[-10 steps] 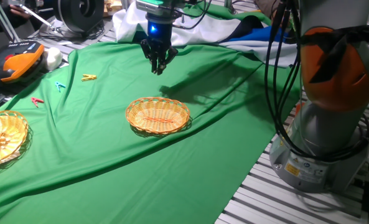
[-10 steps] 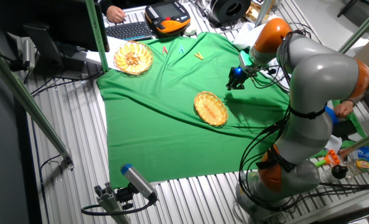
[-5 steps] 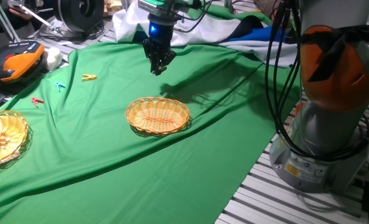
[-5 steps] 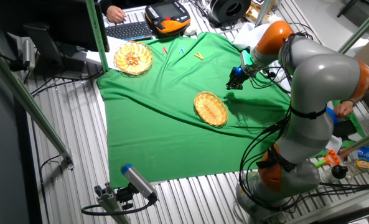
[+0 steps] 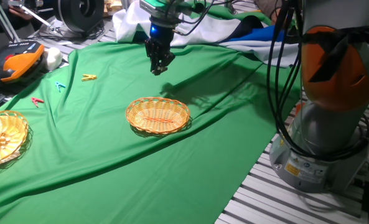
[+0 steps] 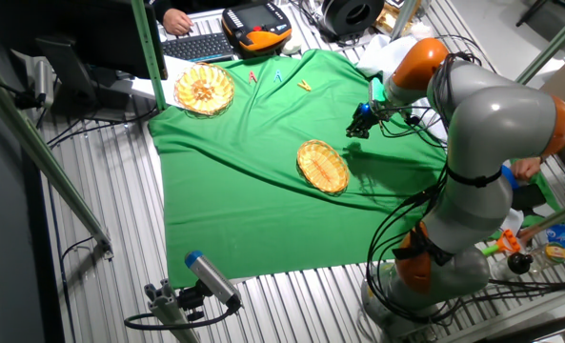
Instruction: Use a clamp
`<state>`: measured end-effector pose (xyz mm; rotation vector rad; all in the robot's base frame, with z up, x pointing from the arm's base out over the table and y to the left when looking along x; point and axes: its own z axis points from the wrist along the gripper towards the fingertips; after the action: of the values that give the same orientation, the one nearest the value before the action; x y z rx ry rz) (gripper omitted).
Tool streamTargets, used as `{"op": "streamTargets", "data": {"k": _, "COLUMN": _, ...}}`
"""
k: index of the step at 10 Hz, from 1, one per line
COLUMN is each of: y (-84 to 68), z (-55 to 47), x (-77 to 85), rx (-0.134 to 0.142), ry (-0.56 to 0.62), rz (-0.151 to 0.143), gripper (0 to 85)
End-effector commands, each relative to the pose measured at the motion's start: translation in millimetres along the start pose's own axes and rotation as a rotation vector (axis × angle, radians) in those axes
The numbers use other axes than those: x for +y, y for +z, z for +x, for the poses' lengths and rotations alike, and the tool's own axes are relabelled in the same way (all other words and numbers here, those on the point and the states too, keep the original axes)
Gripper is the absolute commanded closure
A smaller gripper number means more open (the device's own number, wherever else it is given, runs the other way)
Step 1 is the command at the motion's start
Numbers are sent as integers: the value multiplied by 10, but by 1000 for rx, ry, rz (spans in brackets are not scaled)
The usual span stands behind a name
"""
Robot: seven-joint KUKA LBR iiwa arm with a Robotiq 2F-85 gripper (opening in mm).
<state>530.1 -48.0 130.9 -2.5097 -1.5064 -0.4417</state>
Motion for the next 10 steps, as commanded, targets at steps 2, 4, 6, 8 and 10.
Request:
{"op": "streamTargets", "data": {"k": 2, "y": 16, "z": 1, "x": 28, "rx": 9, "ry": 123, "rz": -56, "gripper": 850}}
{"op": "streamTargets", "data": {"k": 4, "y": 31, "z": 6, "x": 74, "rx": 10, "ry": 172, "rz": -65, "gripper": 850}}
{"op": "streamTargets", "data": {"k": 6, "y": 30, "z": 9, "x": 90, "rx": 3, "ry": 186, "rz": -71, "gripper": 850}}
{"op": "streamTargets", "data": {"k": 8, "y": 14, "z": 12, "x": 142, "rx": -13, "ry": 209, "rz": -83, "gripper": 850}}
{"op": "streamTargets", "data": {"k": 10, "y": 9, "z": 12, "x": 149, "rx": -20, "ry": 211, "rz": -89, "gripper": 850}}
